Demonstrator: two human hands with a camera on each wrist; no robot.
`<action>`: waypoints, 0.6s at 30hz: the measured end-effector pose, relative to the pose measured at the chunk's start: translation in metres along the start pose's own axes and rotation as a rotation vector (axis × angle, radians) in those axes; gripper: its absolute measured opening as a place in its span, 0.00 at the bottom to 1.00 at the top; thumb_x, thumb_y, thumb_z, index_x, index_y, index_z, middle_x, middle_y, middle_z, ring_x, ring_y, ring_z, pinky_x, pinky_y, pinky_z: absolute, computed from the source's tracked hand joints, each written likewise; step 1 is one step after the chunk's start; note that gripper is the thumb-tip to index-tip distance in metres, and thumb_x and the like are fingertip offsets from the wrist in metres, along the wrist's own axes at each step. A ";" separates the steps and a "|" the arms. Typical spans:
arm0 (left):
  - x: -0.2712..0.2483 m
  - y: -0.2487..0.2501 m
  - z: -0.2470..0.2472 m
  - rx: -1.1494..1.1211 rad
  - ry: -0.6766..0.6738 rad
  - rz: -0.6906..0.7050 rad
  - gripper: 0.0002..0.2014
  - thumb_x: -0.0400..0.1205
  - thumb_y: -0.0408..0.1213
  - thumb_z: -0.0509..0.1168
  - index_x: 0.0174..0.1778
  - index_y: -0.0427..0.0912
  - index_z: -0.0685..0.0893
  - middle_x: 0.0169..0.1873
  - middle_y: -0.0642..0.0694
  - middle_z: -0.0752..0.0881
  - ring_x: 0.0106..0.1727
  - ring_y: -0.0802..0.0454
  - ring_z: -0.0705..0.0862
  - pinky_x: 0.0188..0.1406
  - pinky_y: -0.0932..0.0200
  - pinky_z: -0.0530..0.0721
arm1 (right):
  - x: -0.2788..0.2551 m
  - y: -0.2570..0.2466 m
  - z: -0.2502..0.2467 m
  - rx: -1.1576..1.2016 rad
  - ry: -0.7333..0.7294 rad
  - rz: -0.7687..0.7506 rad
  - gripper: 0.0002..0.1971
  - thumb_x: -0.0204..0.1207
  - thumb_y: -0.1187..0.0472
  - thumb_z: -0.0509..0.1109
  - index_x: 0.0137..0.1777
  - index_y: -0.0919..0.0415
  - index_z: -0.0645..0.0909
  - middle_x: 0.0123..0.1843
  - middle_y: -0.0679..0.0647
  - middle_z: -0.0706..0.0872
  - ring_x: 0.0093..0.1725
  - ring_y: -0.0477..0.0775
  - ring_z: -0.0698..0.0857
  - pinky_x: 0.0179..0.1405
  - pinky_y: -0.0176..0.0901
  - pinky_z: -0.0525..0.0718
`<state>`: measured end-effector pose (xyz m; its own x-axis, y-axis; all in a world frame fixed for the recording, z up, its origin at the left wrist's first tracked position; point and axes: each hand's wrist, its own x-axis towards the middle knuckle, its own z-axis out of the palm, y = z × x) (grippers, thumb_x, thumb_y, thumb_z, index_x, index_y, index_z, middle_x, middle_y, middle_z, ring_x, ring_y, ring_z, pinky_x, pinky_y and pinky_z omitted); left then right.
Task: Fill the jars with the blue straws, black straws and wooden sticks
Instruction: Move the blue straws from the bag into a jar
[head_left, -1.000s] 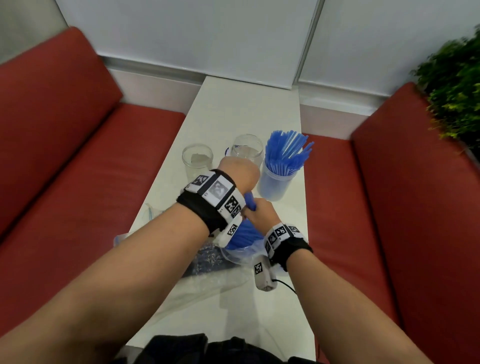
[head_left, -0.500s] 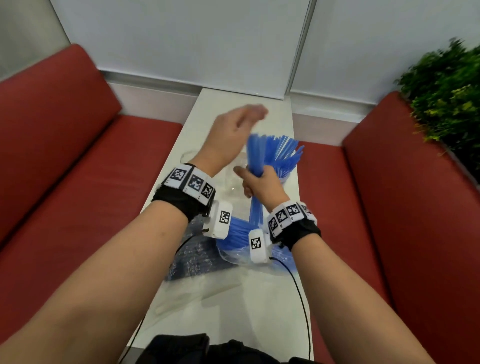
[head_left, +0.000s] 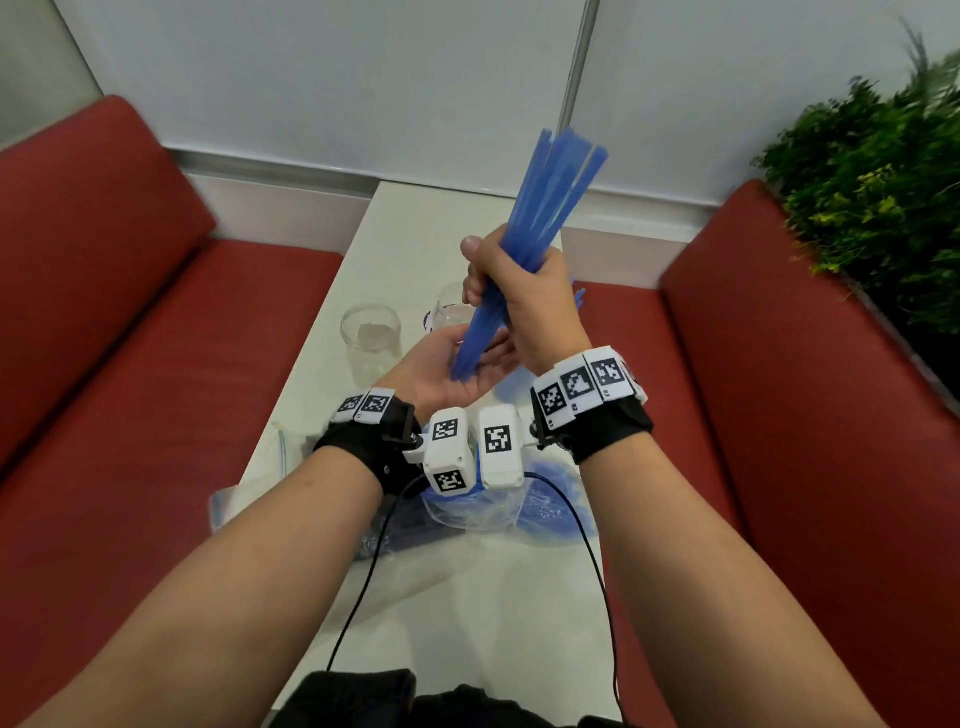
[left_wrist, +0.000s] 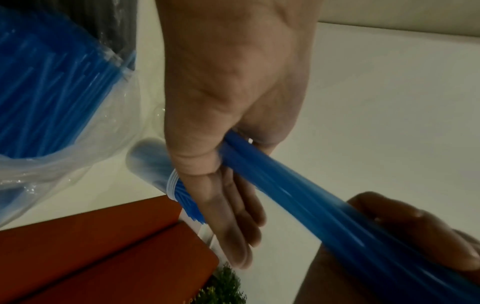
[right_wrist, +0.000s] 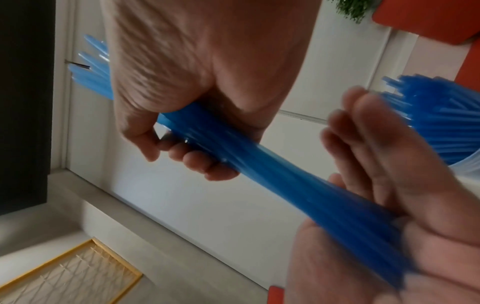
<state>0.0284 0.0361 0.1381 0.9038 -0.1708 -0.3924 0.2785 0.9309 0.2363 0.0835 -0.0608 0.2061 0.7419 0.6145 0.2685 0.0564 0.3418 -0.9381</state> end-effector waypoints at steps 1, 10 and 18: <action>0.000 -0.001 0.002 0.025 0.011 0.013 0.15 0.80 0.32 0.60 0.60 0.30 0.80 0.59 0.33 0.84 0.59 0.37 0.85 0.53 0.41 0.89 | 0.000 0.000 0.000 0.005 0.008 -0.009 0.13 0.77 0.61 0.77 0.32 0.55 0.79 0.27 0.56 0.79 0.29 0.56 0.77 0.36 0.47 0.81; 0.005 -0.003 -0.015 0.152 0.089 -0.181 0.14 0.77 0.42 0.67 0.29 0.38 0.83 0.28 0.47 0.83 0.14 0.59 0.74 0.06 0.71 0.57 | 0.000 0.005 -0.003 -0.015 -0.003 0.044 0.22 0.78 0.58 0.78 0.28 0.53 0.70 0.23 0.52 0.68 0.24 0.54 0.68 0.30 0.46 0.76; 0.020 -0.008 -0.032 0.215 0.203 -0.089 0.09 0.84 0.43 0.63 0.45 0.42 0.82 0.23 0.48 0.76 0.13 0.60 0.64 0.09 0.71 0.54 | 0.007 -0.023 -0.041 -0.418 -0.145 0.246 0.12 0.76 0.56 0.79 0.36 0.61 0.83 0.49 0.67 0.91 0.50 0.65 0.91 0.52 0.53 0.92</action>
<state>0.0342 0.0354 0.1002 0.7951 -0.1607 -0.5848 0.4360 0.8217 0.3670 0.1151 -0.0937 0.2204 0.6680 0.7436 0.0280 0.1762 -0.1215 -0.9768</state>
